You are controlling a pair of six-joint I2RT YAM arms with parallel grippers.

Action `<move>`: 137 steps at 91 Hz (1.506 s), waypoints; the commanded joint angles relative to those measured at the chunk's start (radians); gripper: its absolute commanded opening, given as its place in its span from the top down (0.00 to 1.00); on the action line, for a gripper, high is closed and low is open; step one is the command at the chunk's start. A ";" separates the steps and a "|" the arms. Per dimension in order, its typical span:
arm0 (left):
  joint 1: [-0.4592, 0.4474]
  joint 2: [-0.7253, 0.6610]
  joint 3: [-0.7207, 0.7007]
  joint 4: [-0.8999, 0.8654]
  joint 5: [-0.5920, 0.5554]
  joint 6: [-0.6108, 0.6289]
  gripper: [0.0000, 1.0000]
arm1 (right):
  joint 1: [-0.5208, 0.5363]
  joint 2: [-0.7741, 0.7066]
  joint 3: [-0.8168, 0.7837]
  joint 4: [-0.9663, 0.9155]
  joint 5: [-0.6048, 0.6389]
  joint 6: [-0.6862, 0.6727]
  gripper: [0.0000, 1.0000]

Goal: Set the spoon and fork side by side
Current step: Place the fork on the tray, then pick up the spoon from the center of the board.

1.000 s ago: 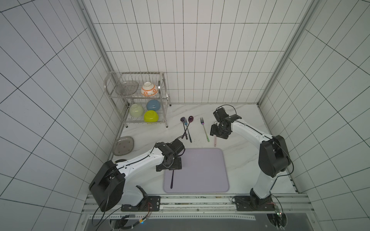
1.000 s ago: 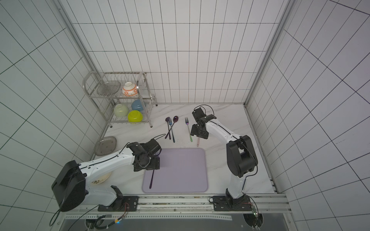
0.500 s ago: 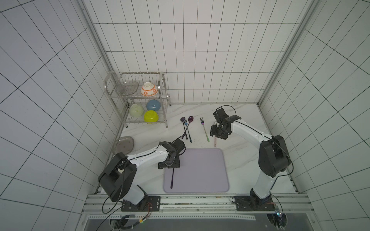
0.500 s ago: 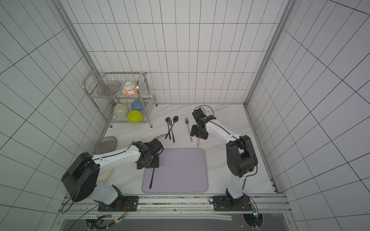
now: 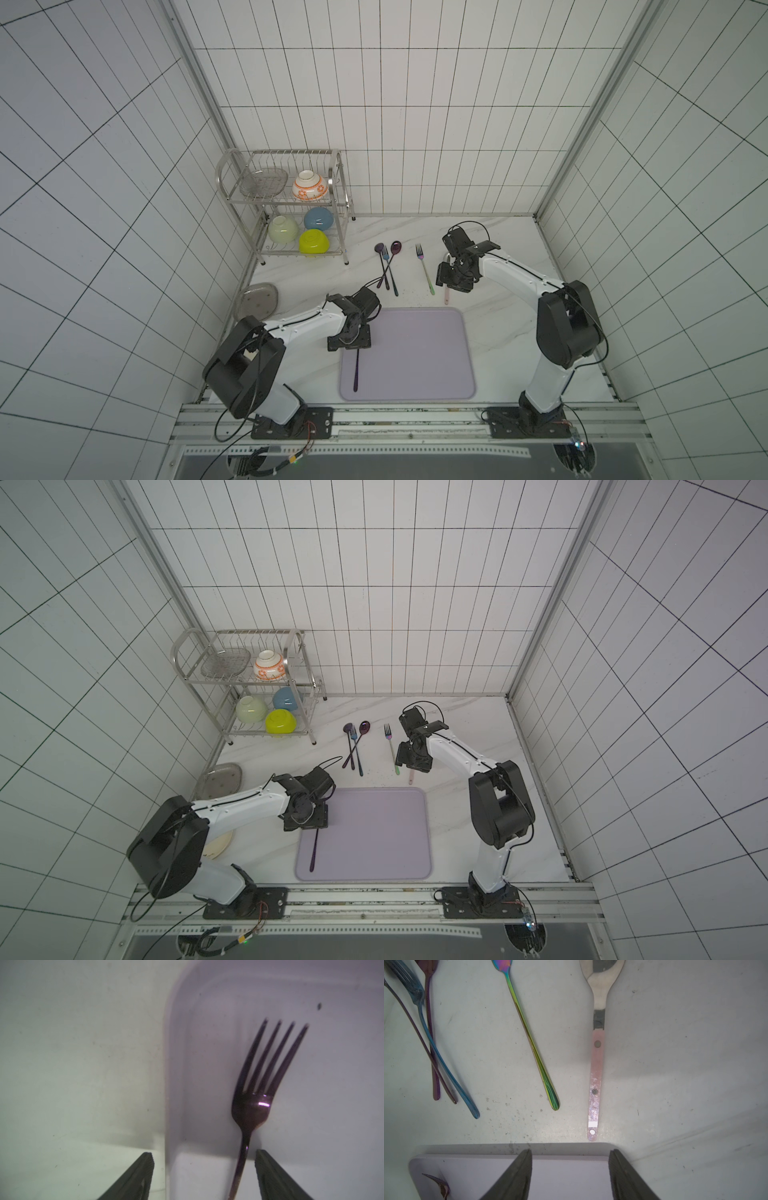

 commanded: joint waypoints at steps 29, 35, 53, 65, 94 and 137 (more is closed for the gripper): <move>0.002 -0.043 -0.013 0.022 0.006 -0.004 0.33 | -0.006 -0.009 -0.009 -0.009 -0.004 -0.006 0.41; 0.002 -0.060 -0.009 0.016 0.011 -0.001 0.29 | 0.001 -0.009 0.001 -0.009 0.003 -0.007 0.42; 0.003 -0.172 0.027 -0.065 -0.017 -0.012 0.03 | 0.065 0.037 0.088 -0.024 0.016 0.004 0.42; 0.002 -0.314 0.076 -0.162 -0.079 -0.030 0.02 | 0.126 0.125 0.210 -0.026 0.034 0.017 0.44; 0.005 -0.645 0.135 -0.304 -0.171 -0.042 0.02 | 0.201 0.421 0.567 -0.036 0.044 -0.081 0.57; 0.005 -0.882 0.112 -0.354 -0.227 -0.074 0.02 | 0.231 0.649 0.848 -0.044 0.002 -0.154 0.76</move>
